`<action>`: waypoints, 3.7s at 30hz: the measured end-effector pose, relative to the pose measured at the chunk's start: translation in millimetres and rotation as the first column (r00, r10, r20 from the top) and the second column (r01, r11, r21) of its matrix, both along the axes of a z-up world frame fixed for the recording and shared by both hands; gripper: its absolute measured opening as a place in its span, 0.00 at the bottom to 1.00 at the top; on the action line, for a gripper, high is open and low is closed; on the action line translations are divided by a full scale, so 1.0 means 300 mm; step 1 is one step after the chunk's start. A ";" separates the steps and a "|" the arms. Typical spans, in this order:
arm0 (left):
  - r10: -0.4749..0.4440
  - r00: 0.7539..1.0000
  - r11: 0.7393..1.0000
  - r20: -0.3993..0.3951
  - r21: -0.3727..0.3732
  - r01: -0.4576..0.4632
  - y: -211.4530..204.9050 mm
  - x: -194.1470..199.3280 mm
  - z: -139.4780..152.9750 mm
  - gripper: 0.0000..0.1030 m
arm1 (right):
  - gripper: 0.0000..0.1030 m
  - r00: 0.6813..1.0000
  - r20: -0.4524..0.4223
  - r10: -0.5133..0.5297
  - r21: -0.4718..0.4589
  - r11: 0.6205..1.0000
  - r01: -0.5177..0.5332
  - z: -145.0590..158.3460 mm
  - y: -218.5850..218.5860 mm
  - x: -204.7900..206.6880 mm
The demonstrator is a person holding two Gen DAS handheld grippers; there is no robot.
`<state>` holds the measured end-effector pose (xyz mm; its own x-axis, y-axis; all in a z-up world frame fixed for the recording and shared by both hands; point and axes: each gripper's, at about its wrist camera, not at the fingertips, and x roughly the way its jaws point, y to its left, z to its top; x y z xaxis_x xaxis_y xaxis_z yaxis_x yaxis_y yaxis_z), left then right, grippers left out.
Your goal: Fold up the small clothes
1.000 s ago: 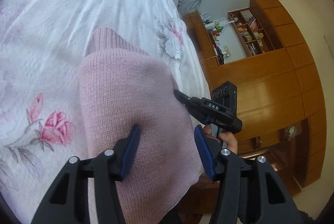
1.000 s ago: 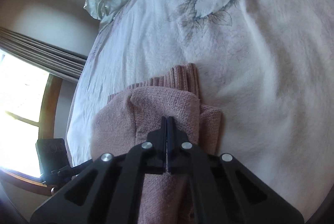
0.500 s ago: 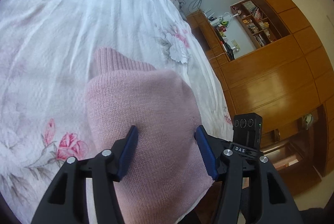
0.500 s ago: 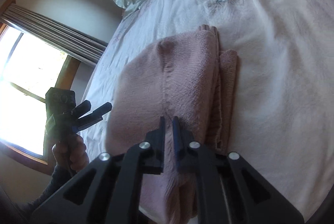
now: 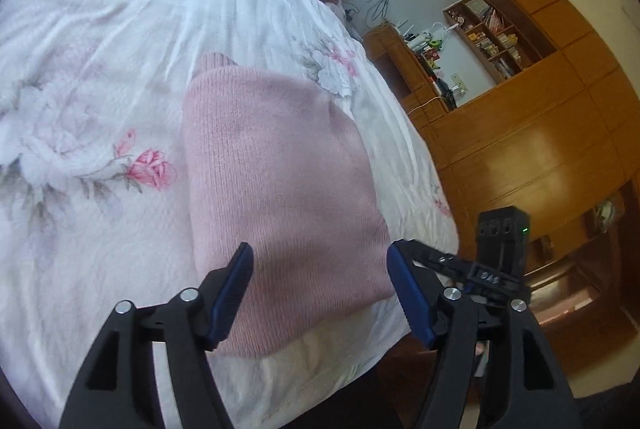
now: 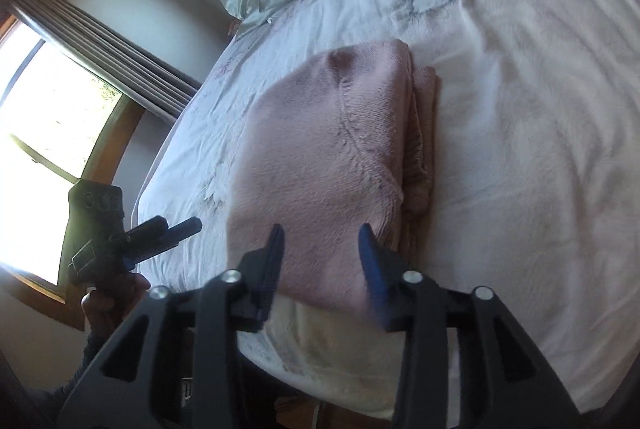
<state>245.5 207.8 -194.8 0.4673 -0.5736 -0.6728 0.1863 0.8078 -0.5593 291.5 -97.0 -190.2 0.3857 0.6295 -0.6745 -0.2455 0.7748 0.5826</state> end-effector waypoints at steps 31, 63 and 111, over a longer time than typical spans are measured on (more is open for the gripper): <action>0.095 0.973 0.895 0.212 0.410 -0.177 -0.201 -1.009 0.537 0.75 | 0.97 0.903 0.425 -0.066 -0.523 0.796 0.305 0.562 0.252 -1.026; 0.158 0.961 0.860 0.228 0.447 -0.247 -0.197 -1.038 0.546 0.75 | 0.97 0.913 0.405 -0.049 -0.525 0.805 0.276 0.542 0.260 -1.022; 0.176 0.958 0.844 0.228 0.465 -0.266 -0.161 -0.995 0.531 0.75 | 0.97 0.911 0.411 -0.030 -0.517 0.816 0.260 0.498 0.253 -0.961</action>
<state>-53.0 159.7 -35.4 0.6741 -0.0616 -0.7361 0.0255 0.9979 -0.0601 3.1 -21.2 -40.8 0.7308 0.1119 -0.6734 -0.2084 0.9759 -0.0640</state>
